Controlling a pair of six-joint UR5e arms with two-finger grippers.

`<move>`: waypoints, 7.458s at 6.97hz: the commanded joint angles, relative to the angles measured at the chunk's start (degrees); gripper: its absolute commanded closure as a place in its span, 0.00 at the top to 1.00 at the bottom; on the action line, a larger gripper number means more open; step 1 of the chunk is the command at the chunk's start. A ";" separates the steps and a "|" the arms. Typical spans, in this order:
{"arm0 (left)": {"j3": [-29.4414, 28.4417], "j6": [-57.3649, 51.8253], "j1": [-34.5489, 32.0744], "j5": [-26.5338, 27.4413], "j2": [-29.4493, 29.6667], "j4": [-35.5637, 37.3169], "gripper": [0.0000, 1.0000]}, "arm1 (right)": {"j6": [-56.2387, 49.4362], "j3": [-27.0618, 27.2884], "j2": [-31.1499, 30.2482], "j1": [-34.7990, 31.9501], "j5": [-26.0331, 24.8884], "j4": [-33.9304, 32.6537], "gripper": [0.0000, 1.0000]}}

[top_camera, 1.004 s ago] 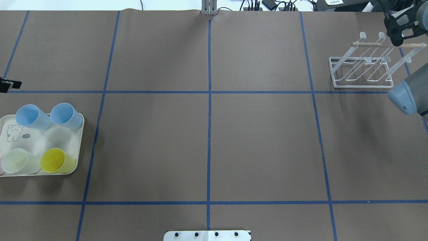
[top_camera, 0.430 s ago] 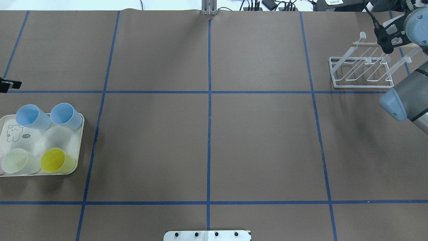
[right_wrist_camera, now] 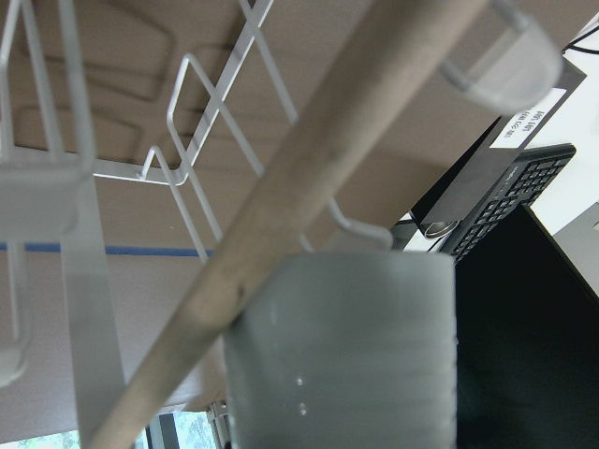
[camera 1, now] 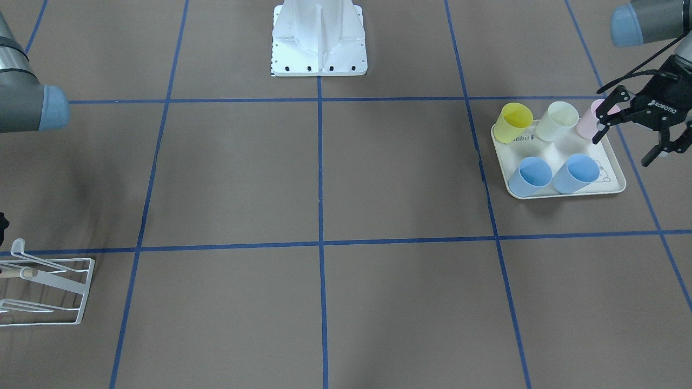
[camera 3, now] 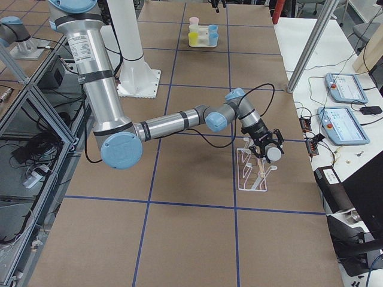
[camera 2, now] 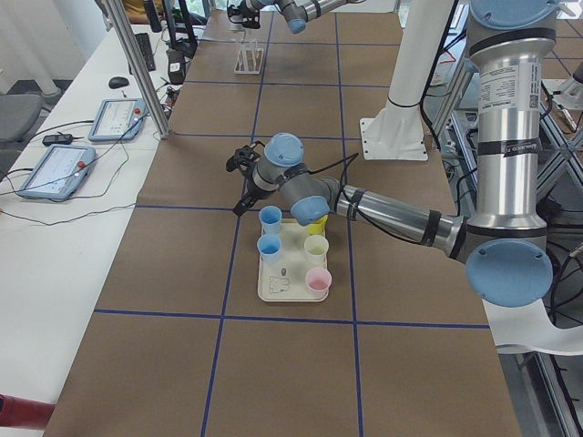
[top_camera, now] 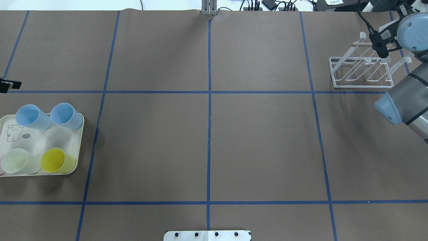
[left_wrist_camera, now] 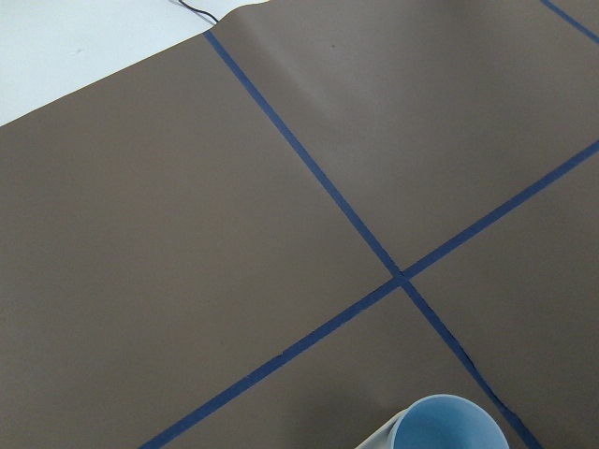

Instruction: Transfer IKEA cup to right arm and place on rack

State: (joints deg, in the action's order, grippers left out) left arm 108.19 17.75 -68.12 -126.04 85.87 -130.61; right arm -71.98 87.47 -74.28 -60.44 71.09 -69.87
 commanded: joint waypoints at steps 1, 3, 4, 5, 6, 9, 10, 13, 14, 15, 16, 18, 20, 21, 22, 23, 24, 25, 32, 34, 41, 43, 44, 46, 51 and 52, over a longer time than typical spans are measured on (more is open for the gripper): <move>0.09 0.00 0.00 0.00 0.00 0.00 1.00 | 0.00 -0.64 0.01 0.93 -1.30 0.09 0.00; 0.09 0.00 0.00 0.00 0.00 0.00 1.00 | 0.09 -0.73 0.10 2.16 -3.22 0.00 0.05; 0.09 0.09 0.00 0.00 0.00 0.00 1.00 | 0.09 -0.73 0.10 2.51 -3.67 0.00 0.11; 0.09 0.09 0.00 0.00 0.00 0.00 1.00 | 0.00 -0.73 0.10 3.21 -4.63 0.00 0.20; 0.09 0.09 0.00 0.00 0.00 0.00 1.00 | -0.18 -0.73 0.10 3.40 -5.08 0.09 0.39; 0.00 0.18 0.00 0.00 0.00 0.00 1.00 | 0.17 -0.73 0.10 5.24 -9.29 0.09 0.98; 0.09 0.18 0.00 0.00 0.00 0.00 1.00 | 0.26 -0.64 0.10 5.24 -9.30 0.09 0.98; -0.09 0.18 0.00 0.00 0.00 0.00 1.00 | 1.92 1.37 3.08 4.98 -7.73 -0.17 0.98; -0.17 0.18 0.09 0.09 0.00 0.00 1.00 | 9.41 3.56 3.17 4.81 -1.71 -0.18 0.98; -0.09 0.18 0.09 0.52 0.00 -0.09 1.00 | 18.54 7.41 2.30 4.63 4.44 -0.18 0.98; -0.09 0.18 0.17 0.62 0.00 -0.09 1.00 | 28.55 10.58 1.60 4.71 9.89 -0.18 0.98; -1.22 0.18 0.44 0.79 -1.06 -0.44 1.00 | 53.57 15.68 2.03 5.33 22.53 0.00 0.99; -5.25 0.18 0.61 2.79 -2.45 -4.80 1.00 | 79.42 23.58 2.29 9.87 27.43 0.18 0.99; -9.54 0.18 0.62 3.77 -2.99 -10.14 1.00 | 86.06 25.71 2.64 13.47 27.44 0.18 0.99; -13.58 0.87 1.05 4.04 -2.91 -14.89 1.00 | 89.44 25.73 3.78 16.29 27.35 0.09 0.99; -14.32 6.27 4.88 6.83 -2.99 -17.98 1.00 | 89.73 25.47 4.66 17.88 27.35 0.09 0.99; -14.50 8.94 8.92 9.03 -3.08 -18.80 1.00 | 89.82 25.73 4.58 18.16 27.44 0.09 0.99; -15.81 9.05 9.57 9.05 -3.17 -19.68 1.00 | 89.74 25.38 4.58 18.34 27.44 0.09 0.99; -21.44 9.32 9.76 8.18 -3.61 -29.71 0.16 | 89.73 25.29 4.58 19.22 27.44 0.09 0.99; -21.01 9.32 9.49 8.09 -3.78 -29.71 0.00 | 89.73 25.29 4.58 19.39 27.44 0.09 0.99; 4.77 13.58 -3.25 -7.56 -2.65 -5.44 0.00 | 89.73 15.39 4.67 25.27 26.74 26.72 0.99; 10.97 38.04 -0.64 -12.27 3.91 -5.70 0.00 | 89.82 13.69 4.67 27.56 26.74 33.37 0.99; 11.34 48.50 4.52 -11.95 8.39 -8.15 0.00 | 89.82 12.82 4.84 29.39 26.65 37.14 0.99; 10.99 62.78 17.86 -1.48 17.54 -8.79 0.00 | 89.74 10.97 4.93 33.43 22.63 47.24 0.99; 4.76 67.68 32.86 13.61 27.67 -8.70 0.00 | 89.47 10.44 6.87 36.97 19.97 50.88 0.98; 4.05 67.59 33.22 13.71 27.77 -8.79 0.00 | 89.38 10.44 6.78 37.23 19.97 53.59 0.97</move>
State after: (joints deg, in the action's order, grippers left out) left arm 113.28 85.29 -35.89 -113.19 113.05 -139.30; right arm 17.45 97.91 -67.53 -23.58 91.07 -18.59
